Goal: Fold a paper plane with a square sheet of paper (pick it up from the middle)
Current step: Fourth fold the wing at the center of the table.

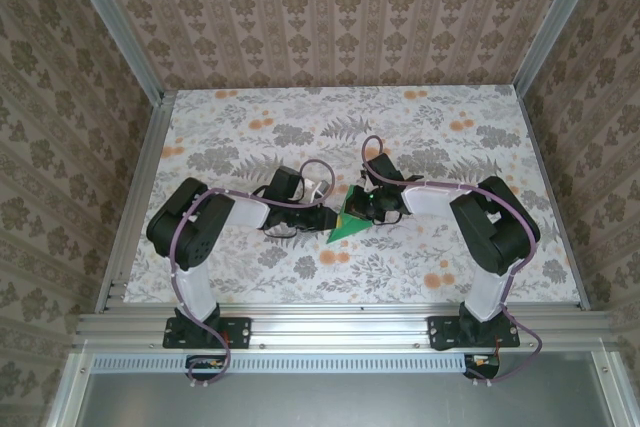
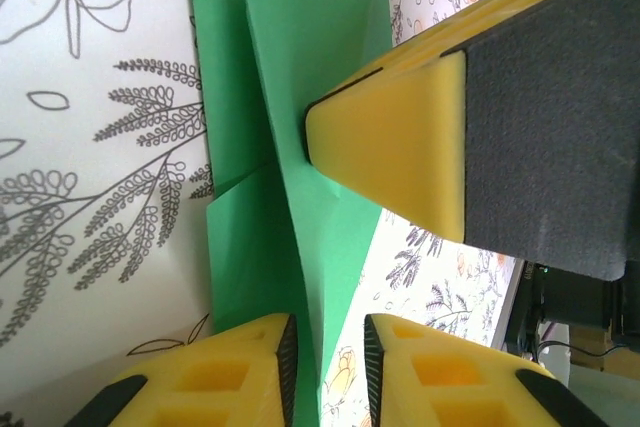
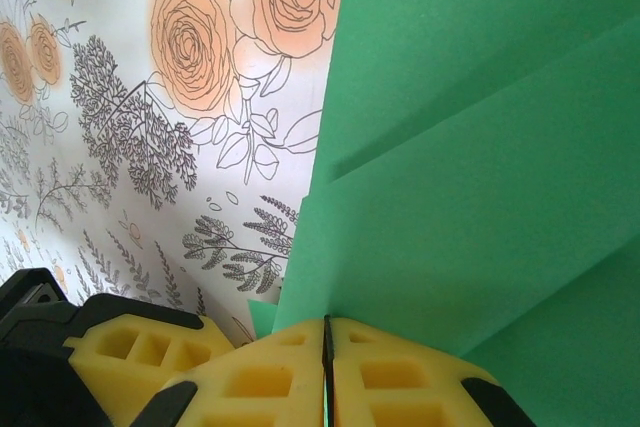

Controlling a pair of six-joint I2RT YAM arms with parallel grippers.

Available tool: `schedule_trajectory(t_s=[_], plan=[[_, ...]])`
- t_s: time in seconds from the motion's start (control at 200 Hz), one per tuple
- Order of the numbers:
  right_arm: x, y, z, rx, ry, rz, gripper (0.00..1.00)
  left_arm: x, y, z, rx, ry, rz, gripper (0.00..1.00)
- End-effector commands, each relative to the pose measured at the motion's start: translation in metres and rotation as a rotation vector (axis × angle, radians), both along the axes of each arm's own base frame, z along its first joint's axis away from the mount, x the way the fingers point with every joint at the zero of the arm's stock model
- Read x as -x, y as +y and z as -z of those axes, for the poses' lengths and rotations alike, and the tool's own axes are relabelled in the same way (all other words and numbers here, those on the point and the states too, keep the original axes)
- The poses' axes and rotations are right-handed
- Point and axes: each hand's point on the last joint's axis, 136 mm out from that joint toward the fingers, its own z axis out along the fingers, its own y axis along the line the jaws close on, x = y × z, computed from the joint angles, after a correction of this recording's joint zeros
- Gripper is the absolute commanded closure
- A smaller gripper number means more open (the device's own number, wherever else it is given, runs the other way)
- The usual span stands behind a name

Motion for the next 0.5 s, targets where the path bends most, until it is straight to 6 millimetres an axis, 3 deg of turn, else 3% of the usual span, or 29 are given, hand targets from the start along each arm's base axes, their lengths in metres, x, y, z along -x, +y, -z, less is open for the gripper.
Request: schedule_trajectory(t_s=[0.0, 0.12, 0.495], plan=[[-0.003, -0.004, 0.005, 0.026, 0.019, 0.013, 0.89, 0.012, 0.005, 0.004, -0.026, 0.019, 0.039, 0.81], [-0.002, -0.004, 0.006, 0.027, 0.021, 0.012, 0.89, 0.012, 0.005, 0.006, -0.027, 0.023, 0.044, 0.90], [-0.003, -0.003, 0.007, 0.029, 0.022, 0.003, 0.88, 0.010, 0.006, 0.017, -0.049, 0.063, 0.011, 1.00]])
